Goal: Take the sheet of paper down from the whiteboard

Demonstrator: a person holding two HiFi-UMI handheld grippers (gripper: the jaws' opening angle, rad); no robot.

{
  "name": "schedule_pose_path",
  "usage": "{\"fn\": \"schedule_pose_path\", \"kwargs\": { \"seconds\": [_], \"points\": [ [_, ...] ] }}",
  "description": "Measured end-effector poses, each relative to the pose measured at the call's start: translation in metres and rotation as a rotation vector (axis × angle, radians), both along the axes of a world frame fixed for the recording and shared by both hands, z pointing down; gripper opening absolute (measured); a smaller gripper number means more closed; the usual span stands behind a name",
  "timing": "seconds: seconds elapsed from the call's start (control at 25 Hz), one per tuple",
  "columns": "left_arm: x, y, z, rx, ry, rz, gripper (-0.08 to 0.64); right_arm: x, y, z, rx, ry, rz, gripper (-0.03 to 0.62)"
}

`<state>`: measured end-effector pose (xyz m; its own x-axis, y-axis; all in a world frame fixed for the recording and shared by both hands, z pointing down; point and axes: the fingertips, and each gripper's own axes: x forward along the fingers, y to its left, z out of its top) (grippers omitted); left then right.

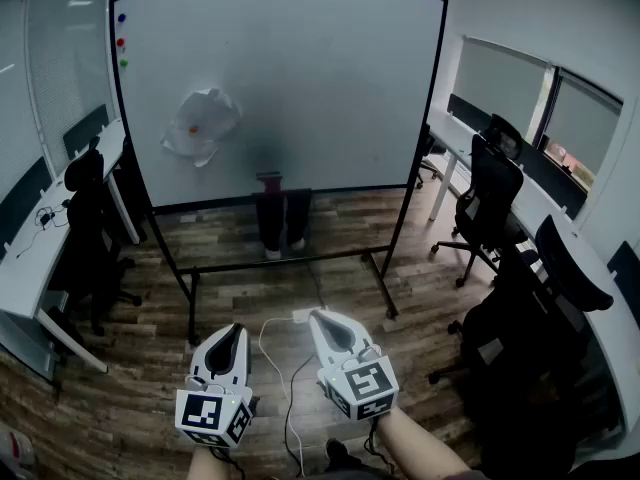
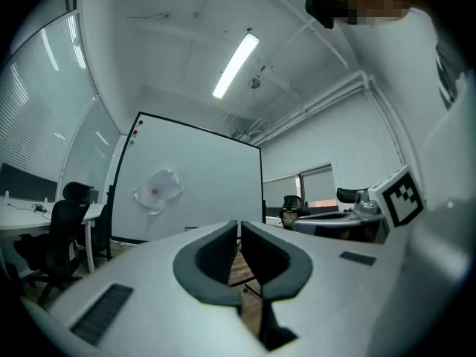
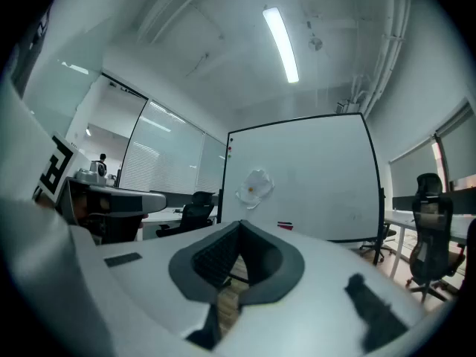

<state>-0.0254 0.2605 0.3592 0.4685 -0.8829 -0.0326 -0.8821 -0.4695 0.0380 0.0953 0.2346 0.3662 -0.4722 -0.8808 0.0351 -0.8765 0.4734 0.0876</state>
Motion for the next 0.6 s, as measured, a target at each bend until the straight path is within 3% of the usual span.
{"fn": "schedule_pose_path", "kwargs": {
  "seconds": [0.6],
  "points": [
    [0.030,-0.014,0.006,-0.013,-0.030,0.050,0.026,0.008,-0.010,0.018,-0.030,0.006,-0.034,0.021]
  ]
}}
